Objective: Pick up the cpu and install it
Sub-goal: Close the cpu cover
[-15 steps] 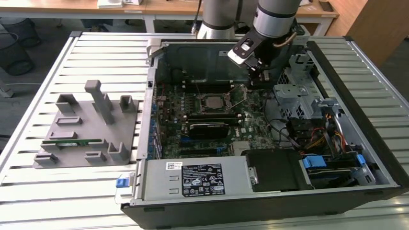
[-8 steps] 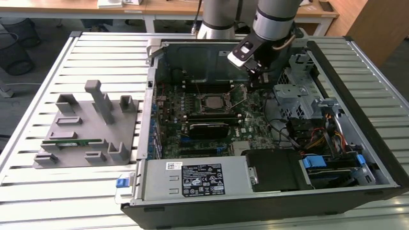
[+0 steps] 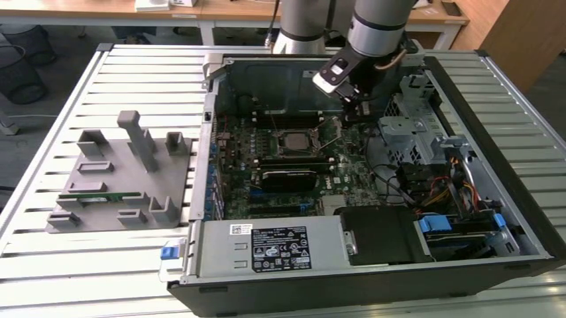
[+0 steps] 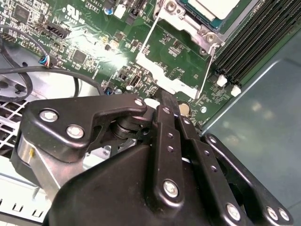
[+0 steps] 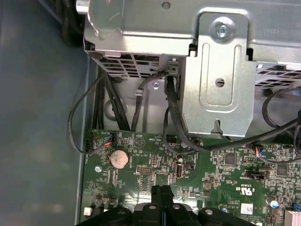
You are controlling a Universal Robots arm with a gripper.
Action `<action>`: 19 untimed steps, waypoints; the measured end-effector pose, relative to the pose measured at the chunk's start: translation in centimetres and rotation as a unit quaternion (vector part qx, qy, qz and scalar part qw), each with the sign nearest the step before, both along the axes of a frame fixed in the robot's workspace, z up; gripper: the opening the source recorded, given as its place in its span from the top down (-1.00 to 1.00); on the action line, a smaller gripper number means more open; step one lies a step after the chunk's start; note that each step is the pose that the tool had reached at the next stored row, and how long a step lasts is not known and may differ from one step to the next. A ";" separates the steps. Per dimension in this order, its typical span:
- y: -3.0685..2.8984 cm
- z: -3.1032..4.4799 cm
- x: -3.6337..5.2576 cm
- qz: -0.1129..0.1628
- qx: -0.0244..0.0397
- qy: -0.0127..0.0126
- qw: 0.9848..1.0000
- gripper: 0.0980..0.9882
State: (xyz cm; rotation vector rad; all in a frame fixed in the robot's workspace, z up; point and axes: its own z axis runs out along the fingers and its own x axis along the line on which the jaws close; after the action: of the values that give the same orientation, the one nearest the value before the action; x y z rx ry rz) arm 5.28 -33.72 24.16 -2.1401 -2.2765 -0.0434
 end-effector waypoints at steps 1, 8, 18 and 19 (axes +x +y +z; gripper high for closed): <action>0.00 0.01 -0.05 0.000 0.001 0.000 1.000 0.98; 0.01 0.14 -1.13 0.000 0.004 0.001 1.000 0.98; 0.00 0.06 -3.45 0.000 0.004 0.001 1.000 0.98; 0.00 0.05 -3.53 0.000 0.004 0.001 1.000 0.98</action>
State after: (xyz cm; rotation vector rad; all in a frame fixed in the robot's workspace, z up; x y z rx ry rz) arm 1.75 -33.72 24.21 -2.1351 -2.2710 -0.0514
